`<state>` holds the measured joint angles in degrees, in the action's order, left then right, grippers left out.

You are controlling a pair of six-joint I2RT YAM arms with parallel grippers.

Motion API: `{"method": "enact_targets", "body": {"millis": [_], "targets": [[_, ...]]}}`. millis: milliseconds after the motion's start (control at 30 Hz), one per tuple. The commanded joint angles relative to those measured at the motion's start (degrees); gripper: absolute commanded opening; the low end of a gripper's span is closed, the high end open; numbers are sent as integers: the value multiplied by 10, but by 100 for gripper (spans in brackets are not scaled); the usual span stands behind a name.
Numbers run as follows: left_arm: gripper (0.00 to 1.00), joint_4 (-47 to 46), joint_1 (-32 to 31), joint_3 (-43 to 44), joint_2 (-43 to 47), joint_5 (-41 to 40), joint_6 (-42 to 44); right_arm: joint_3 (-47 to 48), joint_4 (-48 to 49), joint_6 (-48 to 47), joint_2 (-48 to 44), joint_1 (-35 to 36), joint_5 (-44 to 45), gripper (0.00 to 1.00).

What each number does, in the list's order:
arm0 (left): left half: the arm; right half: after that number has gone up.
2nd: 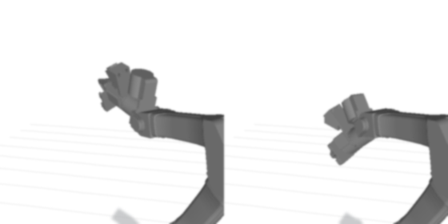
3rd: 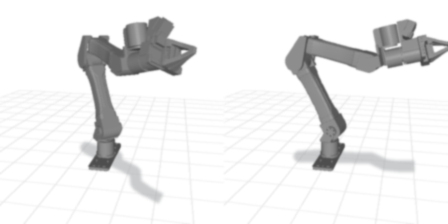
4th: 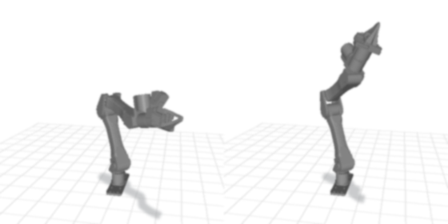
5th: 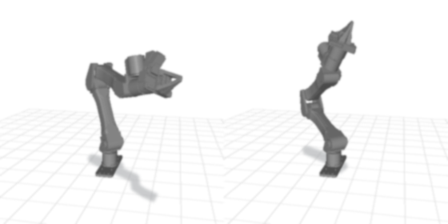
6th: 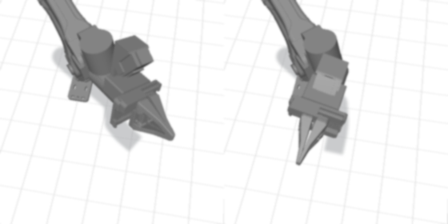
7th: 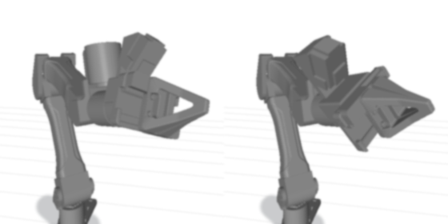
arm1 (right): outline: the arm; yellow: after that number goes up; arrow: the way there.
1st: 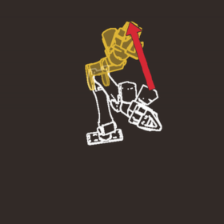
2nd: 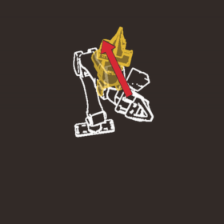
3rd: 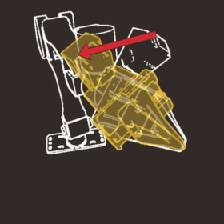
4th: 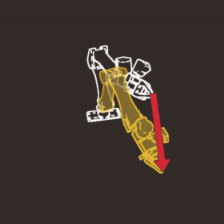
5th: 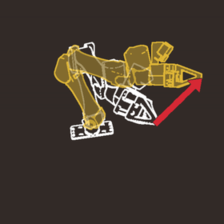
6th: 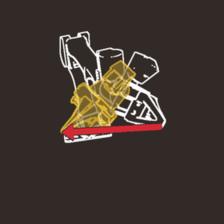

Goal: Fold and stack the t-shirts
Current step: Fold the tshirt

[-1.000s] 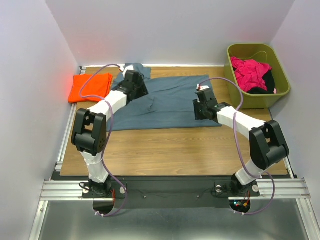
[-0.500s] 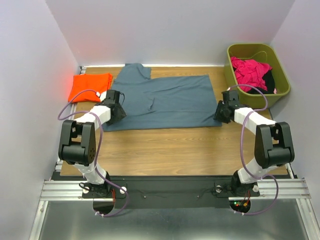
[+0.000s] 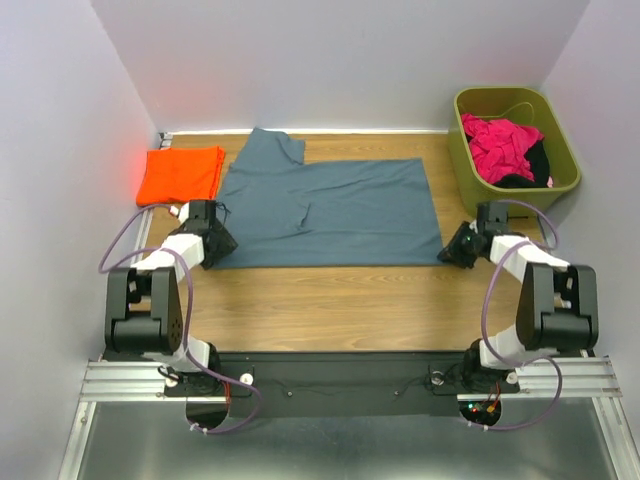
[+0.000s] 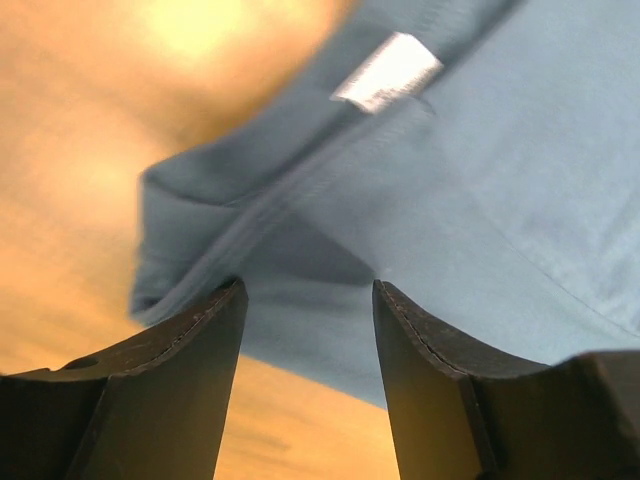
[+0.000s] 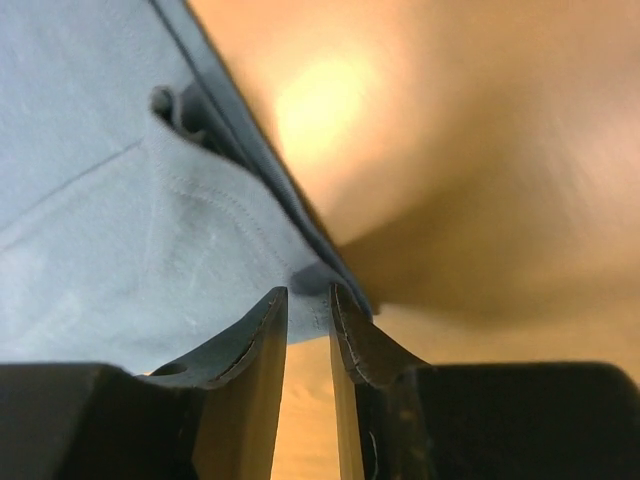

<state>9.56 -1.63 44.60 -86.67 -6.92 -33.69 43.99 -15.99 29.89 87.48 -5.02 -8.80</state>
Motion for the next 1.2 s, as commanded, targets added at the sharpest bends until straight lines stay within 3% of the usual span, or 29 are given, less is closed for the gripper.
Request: {"method": "enact_targets", "body": {"millis": [0, 100, 233, 467, 667, 933, 1033, 1167], "targets": [[65, 82, 33, -72, 53, 25, -15, -73, -105, 17, -63, -37, 11, 30], [63, 96, 33, -106, 108, 42, -37, -96, -124, 33, -136, -54, 22, 30], [63, 126, 31, -85, 174, 49, -55, -47, -150, 41, -192, -56, 6, 31], [73, 139, -2, -21, 238, 29, -44, 17, -147, -13, -177, -12, -55, 32], [73, 121, -58, 51, 137, 5, -21, 77, -121, -22, -71, 49, -80, 26], [66, 69, -46, 74, 4, 14, -28, 79, -73, 0, 34, 49, -54, 16], [65, 56, -22, 54, -19, 38, -40, 52, -68, 3, 44, 38, -49, 15], [65, 73, -5, 9, -29, 67, -47, -7, -72, 2, 18, -27, -64, 15]]}}
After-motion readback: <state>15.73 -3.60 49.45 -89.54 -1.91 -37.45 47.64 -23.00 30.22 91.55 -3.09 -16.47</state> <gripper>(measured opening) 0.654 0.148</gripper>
